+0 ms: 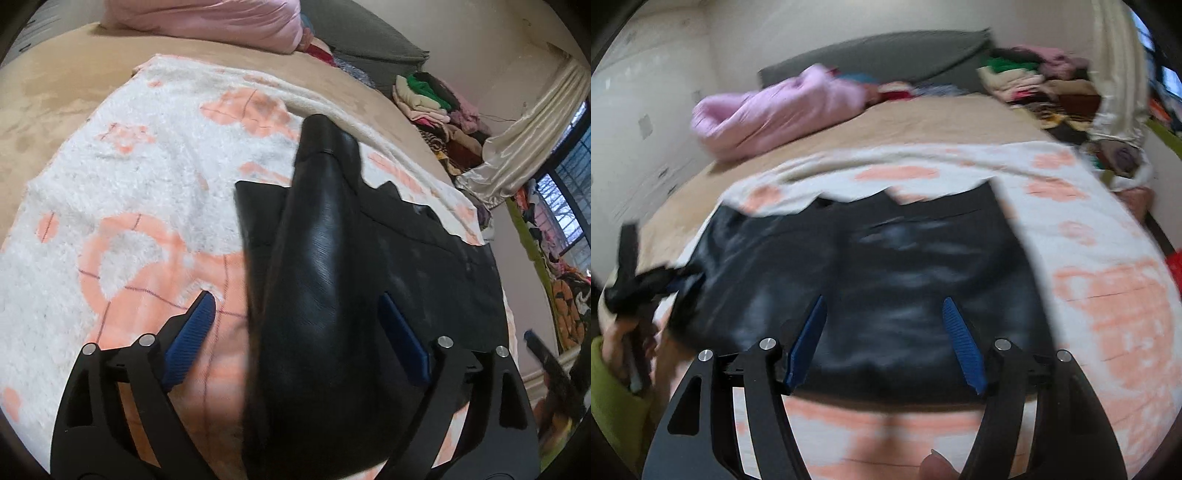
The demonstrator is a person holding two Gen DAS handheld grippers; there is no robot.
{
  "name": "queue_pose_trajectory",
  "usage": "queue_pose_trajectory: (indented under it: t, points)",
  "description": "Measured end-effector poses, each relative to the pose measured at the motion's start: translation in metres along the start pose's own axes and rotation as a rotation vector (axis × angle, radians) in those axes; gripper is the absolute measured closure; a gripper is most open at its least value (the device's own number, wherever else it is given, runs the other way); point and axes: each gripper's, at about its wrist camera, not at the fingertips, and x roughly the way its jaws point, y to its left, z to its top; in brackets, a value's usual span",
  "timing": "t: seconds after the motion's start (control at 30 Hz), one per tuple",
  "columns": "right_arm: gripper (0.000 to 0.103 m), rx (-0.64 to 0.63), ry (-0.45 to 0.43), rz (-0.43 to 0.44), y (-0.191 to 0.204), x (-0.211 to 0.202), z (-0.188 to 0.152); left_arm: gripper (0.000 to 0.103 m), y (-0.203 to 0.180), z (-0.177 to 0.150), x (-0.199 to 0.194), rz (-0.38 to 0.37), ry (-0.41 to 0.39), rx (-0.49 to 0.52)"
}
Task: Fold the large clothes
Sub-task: 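Open the right tool and withdraw it while the left tool holds the fold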
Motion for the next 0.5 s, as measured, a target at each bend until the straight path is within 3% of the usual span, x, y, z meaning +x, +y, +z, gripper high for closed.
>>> queue_pose_trajectory:
  t: [0.17, 0.37, 0.4, 0.47, 0.5]
  points:
    - [0.040, -0.089, 0.073, -0.023, 0.050, 0.041, -0.009, 0.018, 0.005, 0.009, 0.012, -0.001, 0.030, -0.023]
    - [0.039, -0.053, 0.190, -0.057, 0.055, 0.086, -0.021, 0.019, 0.007, 0.018, 0.024, -0.001, 0.035, -0.050]
    - [0.039, -0.045, 0.194, -0.052, 0.053, 0.088, -0.023, 0.020, 0.007, 0.019, 0.027, -0.003, 0.043, -0.047]
    - [0.039, -0.045, 0.192, -0.047, 0.051, 0.093, -0.025, 0.044, 0.003, 0.021, 0.031, -0.023, 0.053, -0.034]
    - [0.039, -0.043, 0.190, -0.044, 0.050, 0.094, -0.025, 0.046, -0.001, 0.022, 0.033, -0.029, 0.061, -0.026]
